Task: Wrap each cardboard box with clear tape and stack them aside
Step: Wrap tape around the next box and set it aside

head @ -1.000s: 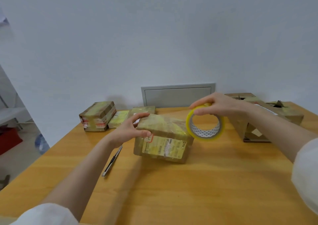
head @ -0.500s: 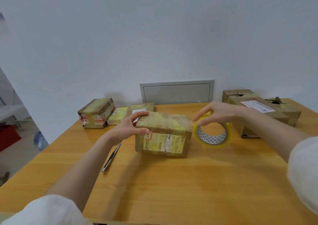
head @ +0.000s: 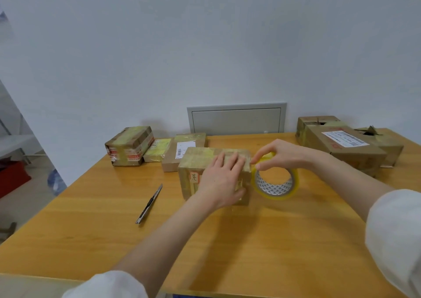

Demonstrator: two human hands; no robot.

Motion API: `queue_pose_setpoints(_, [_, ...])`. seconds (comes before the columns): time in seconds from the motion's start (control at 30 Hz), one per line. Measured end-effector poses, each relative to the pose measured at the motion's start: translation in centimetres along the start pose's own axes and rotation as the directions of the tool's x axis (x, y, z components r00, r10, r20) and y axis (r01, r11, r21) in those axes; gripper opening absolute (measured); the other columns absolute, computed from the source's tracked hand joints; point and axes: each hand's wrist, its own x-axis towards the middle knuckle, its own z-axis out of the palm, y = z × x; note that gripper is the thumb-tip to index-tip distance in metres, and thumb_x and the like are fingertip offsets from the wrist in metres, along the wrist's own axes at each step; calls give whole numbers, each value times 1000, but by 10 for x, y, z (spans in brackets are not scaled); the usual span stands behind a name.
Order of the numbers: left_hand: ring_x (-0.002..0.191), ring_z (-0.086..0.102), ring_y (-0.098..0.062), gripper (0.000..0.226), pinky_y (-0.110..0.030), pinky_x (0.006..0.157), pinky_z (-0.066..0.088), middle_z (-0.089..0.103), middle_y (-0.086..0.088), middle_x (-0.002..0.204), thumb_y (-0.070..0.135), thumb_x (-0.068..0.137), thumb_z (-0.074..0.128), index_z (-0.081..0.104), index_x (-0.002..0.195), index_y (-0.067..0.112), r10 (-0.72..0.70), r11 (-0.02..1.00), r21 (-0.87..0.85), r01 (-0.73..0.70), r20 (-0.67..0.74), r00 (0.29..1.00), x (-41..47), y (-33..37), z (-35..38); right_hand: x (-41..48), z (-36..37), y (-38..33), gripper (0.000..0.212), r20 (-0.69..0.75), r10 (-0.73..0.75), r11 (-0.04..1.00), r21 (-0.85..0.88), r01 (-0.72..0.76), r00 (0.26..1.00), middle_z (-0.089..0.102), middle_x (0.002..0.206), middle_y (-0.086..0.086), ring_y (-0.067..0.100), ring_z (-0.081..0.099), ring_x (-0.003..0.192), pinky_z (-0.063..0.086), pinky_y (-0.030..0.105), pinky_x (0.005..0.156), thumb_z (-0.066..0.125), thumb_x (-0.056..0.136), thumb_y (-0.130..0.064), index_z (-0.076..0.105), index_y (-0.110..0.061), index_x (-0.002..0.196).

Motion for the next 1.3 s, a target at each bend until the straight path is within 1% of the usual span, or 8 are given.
queue_pose_setpoints(0.13, [148,-2,-27,78,-39,120,3,-1,0,161,49,93,46,1,153,26,2,1000,-21,-1,50,999,-3,-7,-1,-2,5,1,17,-16,-11,999,44,12,1000,63,116,-16,7,53,113,38,30,100,72,84,-38,72,-37,100])
queue_pose_setpoints(0.3, [148,2,-20,79,-40,119,12,15,-1,159,38,84,67,26,149,20,16,953,-301,7,72,997,18,-10,-28,-6,6,3,18,-12,-28,998,49,28,1000,61,118,-18,6,50,116,37,31,103,70,85,-38,70,-39,103])
queue_pose_setpoints(0.5, [147,1,-28,114,-55,117,13,-1,-2,161,49,71,77,1,153,27,35,999,-7,-34,334,942,56,-6,-29,-7,9,6,25,-24,-32,998,59,34,999,60,123,-14,9,50,119,38,33,104,73,83,-32,68,-40,105])
queue_pose_setpoints(0.67, [137,30,-24,112,-43,110,33,27,0,152,42,63,84,17,152,27,99,978,-201,-49,247,964,63,-14,-36,-15,-7,3,52,-125,-32,998,56,40,992,58,121,-12,9,53,110,44,23,90,77,77,-22,60,-37,124])
queue_pose_setpoints(0.73, [133,37,-19,108,-38,110,35,33,2,148,35,63,86,23,150,27,65,894,-449,5,139,988,63,-28,-49,-20,-33,-8,51,-301,-38,966,234,112,953,62,111,-11,6,59,100,46,15,79,80,76,-23,60,-34,122])
queue_pose_setpoints(0.83, [116,55,-8,95,-34,100,47,55,8,131,26,61,89,38,142,31,-22,555,-830,51,46,999,56,-45,-63,-22,-62,-29,41,-411,-39,801,532,275,911,65,91,-5,7,62,78,51,18,71,76,79,-18,62,-36,113])
queue_pose_setpoints(0.93, [105,61,-2,79,-19,81,53,59,9,125,18,67,85,45,134,30,-57,310,-948,64,49,997,42,-47,-59,-13,-59,-46,38,-426,-82,742,577,340,901,65,77,-10,7,62,72,56,28,77,73,82,-16,64,-33,114])
queue_pose_setpoints(1.3, [116,57,-17,96,-40,88,55,47,6,139,26,61,87,37,141,36,-160,118,-986,118,99,982,3,-90,-34,-25,-73,-40,17,-245,-92,983,133,128,965,62,77,-34,-13,55,79,38,3,64,69,85,-32,71,-35,102])
